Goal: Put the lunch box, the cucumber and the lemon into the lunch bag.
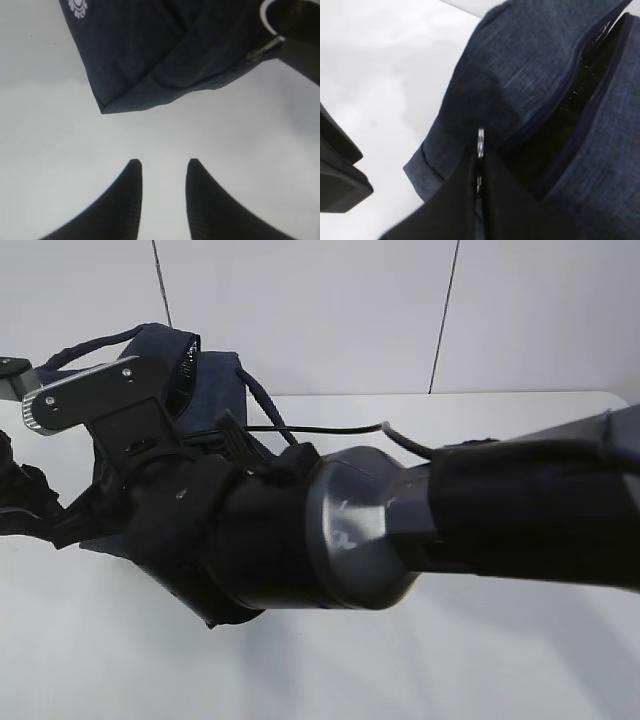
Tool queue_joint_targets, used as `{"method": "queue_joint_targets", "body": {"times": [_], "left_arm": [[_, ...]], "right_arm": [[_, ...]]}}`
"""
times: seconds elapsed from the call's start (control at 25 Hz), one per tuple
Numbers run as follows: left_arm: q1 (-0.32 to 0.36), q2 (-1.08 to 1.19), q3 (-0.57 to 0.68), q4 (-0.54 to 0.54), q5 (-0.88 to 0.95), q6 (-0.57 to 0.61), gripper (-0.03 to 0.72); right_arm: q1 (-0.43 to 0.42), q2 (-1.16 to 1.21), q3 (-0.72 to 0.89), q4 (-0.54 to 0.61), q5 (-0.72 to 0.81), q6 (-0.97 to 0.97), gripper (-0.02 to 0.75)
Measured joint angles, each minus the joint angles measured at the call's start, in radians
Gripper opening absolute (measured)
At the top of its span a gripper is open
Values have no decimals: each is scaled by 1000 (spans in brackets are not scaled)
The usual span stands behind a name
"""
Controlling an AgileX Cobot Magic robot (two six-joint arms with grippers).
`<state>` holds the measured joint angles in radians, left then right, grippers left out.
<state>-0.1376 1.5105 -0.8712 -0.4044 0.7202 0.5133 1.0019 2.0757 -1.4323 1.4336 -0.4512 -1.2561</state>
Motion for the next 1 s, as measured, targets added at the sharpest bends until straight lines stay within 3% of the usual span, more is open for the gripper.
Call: {"method": "queue_joint_targets", "body": {"times": [0.52, 0.84, 1.0], "left_arm": [[0, -91, 40, 39, 29, 6, 217], [0, -91, 49, 8, -61, 20, 384], [0, -75, 49, -108, -79, 147, 415]], "right_arm": [[0, -41, -17, -2, -62, 32, -13], [0, -41, -17, -2, -63, 35, -13], [0, -42, -17, -2, -64, 36, -13]]}}
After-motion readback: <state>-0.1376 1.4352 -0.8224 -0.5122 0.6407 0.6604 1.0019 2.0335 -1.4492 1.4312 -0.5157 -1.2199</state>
